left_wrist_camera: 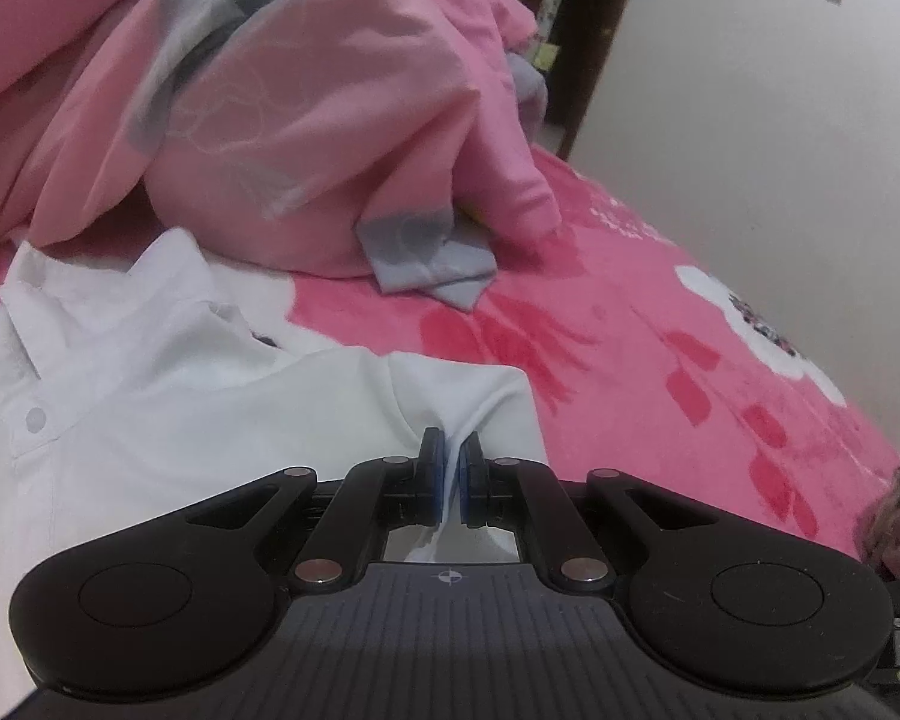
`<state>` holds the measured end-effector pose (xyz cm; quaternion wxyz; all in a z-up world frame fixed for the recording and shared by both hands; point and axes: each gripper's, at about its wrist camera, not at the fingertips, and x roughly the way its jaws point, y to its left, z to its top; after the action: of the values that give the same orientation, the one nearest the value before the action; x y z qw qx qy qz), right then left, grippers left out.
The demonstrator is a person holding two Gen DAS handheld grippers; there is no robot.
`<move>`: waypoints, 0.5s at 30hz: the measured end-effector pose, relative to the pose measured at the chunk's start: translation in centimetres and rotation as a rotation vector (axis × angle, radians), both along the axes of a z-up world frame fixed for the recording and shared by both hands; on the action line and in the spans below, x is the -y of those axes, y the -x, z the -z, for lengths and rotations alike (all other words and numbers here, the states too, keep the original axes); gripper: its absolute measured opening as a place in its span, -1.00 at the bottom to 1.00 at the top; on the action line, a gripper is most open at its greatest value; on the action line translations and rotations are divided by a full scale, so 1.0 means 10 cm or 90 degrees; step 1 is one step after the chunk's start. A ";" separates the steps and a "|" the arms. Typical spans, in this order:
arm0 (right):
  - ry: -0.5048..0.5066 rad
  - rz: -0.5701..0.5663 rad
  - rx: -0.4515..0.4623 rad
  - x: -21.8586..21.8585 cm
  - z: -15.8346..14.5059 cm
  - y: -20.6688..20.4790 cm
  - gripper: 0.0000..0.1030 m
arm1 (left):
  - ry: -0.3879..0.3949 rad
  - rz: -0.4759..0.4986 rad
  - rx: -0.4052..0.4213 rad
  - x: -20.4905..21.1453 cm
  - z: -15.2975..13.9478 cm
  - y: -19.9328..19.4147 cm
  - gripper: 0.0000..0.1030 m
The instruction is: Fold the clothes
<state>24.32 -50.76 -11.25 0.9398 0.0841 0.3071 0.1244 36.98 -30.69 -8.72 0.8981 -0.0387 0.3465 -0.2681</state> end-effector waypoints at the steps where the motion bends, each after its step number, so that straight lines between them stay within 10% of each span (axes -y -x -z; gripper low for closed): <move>1: -0.003 0.015 0.000 0.02 0.00 0.01 -0.98 | -0.008 -0.003 0.000 0.01 0.03 0.00 -0.94; 7: 0.020 0.045 -0.012 0.01 0.06 0.03 -0.99 | -0.045 -0.018 0.002 0.09 0.20 -0.01 -0.85; 15: 0.011 0.042 -0.010 0.04 0.07 0.08 -0.96 | 0.026 -0.061 -0.076 -0.02 0.18 -0.22 -0.70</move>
<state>23.52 -51.20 -11.94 0.9417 0.0867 0.3126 0.0899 39.18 -30.54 -10.56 0.8864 -0.0896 0.3920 -0.2293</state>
